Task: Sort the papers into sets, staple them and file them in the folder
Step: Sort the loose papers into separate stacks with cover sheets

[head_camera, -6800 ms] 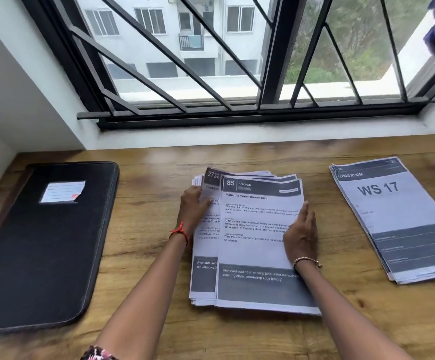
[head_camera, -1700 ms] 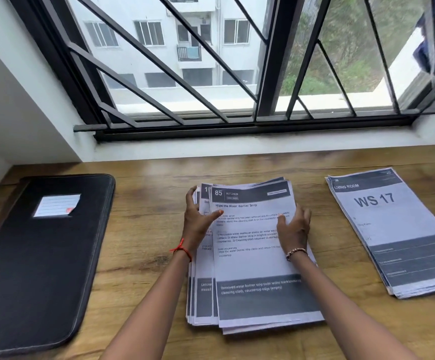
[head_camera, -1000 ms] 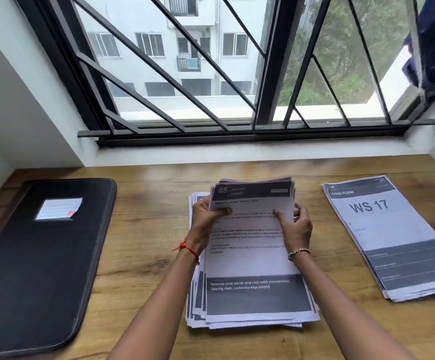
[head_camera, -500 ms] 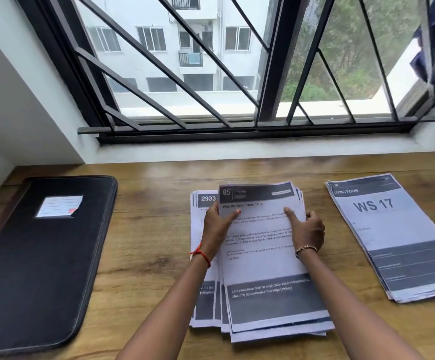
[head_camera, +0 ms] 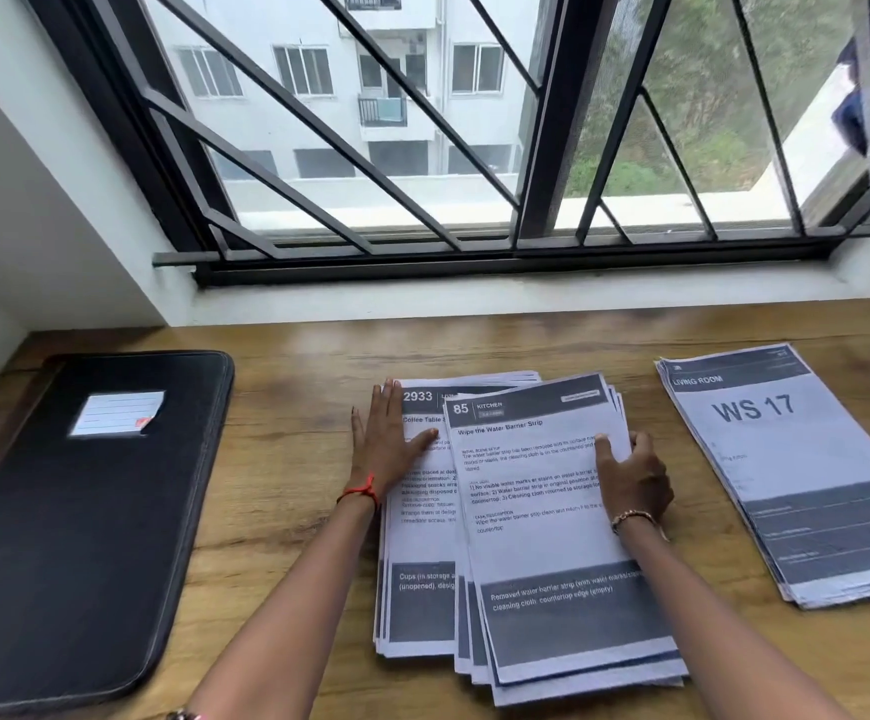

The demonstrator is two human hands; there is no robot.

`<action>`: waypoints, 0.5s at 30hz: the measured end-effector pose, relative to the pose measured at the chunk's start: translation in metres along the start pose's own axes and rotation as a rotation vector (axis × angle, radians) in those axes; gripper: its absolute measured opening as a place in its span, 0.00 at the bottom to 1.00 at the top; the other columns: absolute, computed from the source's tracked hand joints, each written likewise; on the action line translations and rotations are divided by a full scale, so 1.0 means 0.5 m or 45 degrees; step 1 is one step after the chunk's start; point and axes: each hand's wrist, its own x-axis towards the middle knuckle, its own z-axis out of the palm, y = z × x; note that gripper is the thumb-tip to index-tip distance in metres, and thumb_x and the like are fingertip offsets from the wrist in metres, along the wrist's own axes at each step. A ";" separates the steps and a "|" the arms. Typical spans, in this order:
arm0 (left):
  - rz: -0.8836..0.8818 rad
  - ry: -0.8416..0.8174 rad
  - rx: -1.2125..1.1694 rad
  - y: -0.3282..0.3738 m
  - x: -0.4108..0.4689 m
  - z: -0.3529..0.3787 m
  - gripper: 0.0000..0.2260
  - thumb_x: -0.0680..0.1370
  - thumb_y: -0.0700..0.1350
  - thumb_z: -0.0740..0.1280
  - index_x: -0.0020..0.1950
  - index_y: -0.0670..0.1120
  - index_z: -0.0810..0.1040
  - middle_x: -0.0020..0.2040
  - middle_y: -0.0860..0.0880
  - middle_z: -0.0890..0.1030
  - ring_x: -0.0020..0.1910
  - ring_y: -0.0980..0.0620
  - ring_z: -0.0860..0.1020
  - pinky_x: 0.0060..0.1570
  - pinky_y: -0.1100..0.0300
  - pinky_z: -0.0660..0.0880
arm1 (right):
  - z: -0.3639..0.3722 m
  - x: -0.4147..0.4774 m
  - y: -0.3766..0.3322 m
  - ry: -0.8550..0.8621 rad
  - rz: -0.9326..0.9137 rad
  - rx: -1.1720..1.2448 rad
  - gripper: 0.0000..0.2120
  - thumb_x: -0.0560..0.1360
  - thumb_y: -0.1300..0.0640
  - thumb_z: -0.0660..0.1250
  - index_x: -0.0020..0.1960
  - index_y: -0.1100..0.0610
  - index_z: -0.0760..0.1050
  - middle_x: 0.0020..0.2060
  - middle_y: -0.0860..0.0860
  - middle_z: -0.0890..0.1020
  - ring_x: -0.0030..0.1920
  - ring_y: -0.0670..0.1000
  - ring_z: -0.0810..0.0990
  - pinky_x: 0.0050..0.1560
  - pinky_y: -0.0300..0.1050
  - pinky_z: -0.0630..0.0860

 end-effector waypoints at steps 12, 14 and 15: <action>0.019 0.045 0.085 0.009 -0.002 0.010 0.32 0.77 0.60 0.58 0.77 0.51 0.51 0.77 0.50 0.38 0.75 0.50 0.35 0.66 0.35 0.34 | 0.006 -0.004 0.004 0.032 -0.035 -0.022 0.13 0.73 0.52 0.65 0.50 0.61 0.72 0.46 0.63 0.82 0.46 0.64 0.79 0.46 0.50 0.70; 0.016 0.068 0.032 0.011 -0.004 0.011 0.30 0.77 0.59 0.61 0.76 0.53 0.54 0.76 0.49 0.36 0.74 0.49 0.33 0.66 0.35 0.34 | 0.006 -0.004 0.003 0.030 -0.034 -0.017 0.13 0.73 0.52 0.65 0.51 0.61 0.72 0.46 0.63 0.82 0.46 0.63 0.79 0.46 0.49 0.70; 0.021 0.072 -0.004 0.012 -0.004 0.012 0.29 0.77 0.58 0.61 0.75 0.54 0.56 0.76 0.48 0.36 0.74 0.48 0.33 0.66 0.35 0.34 | 0.006 -0.005 0.002 0.030 -0.033 -0.012 0.13 0.73 0.52 0.65 0.51 0.61 0.72 0.46 0.62 0.82 0.46 0.63 0.79 0.46 0.49 0.70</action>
